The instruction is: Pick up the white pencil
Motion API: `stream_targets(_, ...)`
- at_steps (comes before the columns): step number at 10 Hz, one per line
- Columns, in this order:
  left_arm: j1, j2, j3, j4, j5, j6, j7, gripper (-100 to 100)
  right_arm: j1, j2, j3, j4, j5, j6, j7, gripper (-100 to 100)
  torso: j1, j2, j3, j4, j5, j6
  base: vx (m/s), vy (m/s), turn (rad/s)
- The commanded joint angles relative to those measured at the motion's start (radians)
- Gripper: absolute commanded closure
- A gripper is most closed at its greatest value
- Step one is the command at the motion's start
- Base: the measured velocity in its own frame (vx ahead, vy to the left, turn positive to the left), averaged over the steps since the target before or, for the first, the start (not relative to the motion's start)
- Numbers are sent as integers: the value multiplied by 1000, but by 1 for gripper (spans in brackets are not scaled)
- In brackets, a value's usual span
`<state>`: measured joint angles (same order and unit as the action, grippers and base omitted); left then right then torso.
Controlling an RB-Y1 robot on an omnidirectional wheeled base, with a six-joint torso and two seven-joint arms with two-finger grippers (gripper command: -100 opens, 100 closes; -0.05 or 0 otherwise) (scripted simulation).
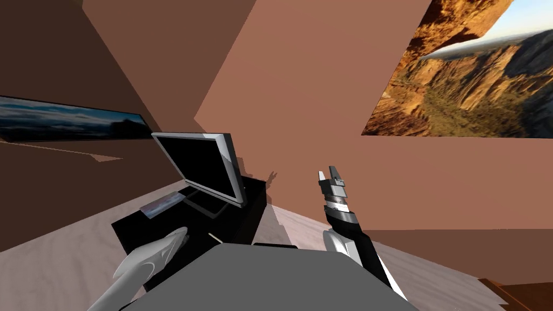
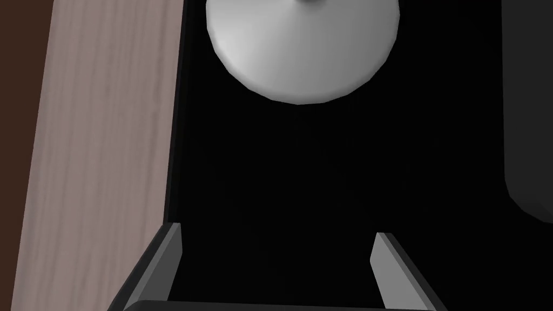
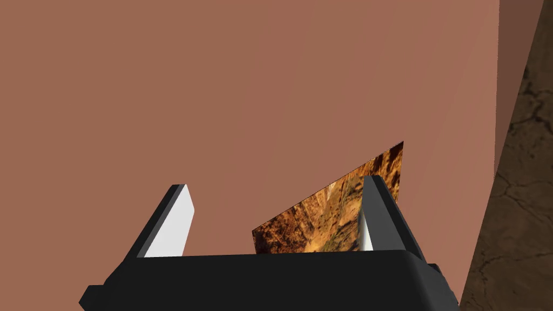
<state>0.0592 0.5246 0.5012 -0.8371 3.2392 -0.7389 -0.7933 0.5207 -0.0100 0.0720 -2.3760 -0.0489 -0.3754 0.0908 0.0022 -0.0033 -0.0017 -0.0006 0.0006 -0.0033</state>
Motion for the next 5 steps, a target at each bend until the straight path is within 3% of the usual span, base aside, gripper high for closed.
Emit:
stream_targets(1, 0, 11, 16, 50, 50, -12, -37, -100, 0, 0, 0, 0, 0, 0, 0, 0, 0, 0, 0, 0, 0, 0, -8, 13, -348)
stream_targets(2, 0, 11, 16, 61, 84, -12, -37, -100, 0, 0, 0, 0, 0, 0, 0, 0, 0, 0, 0, 0, 0, 2, -12, 21, -173)
stream_targets(3, 0, 11, 16, 61, 111, -12, -37, -100, 0, 0, 0, 0, 0, 0, 0, 0, 0, 0, 0, 0, 0, 0, -8, 10, 50)
stream_targets(4, -2, 19, 29, 115, 141, -21, -68, -100, 0, 0, 0, 0, 0, 0, 0, 0, 0, 0, 0, 0, 0, 0, -10, 8, -272)
stream_targets(5, -2, 19, 29, 115, 170, -21, -68, -100, 0, 0, 0, 0, 0, 0, 0, 0, 0, 0, 0, 0, 0, 1, -13, 15, -258)
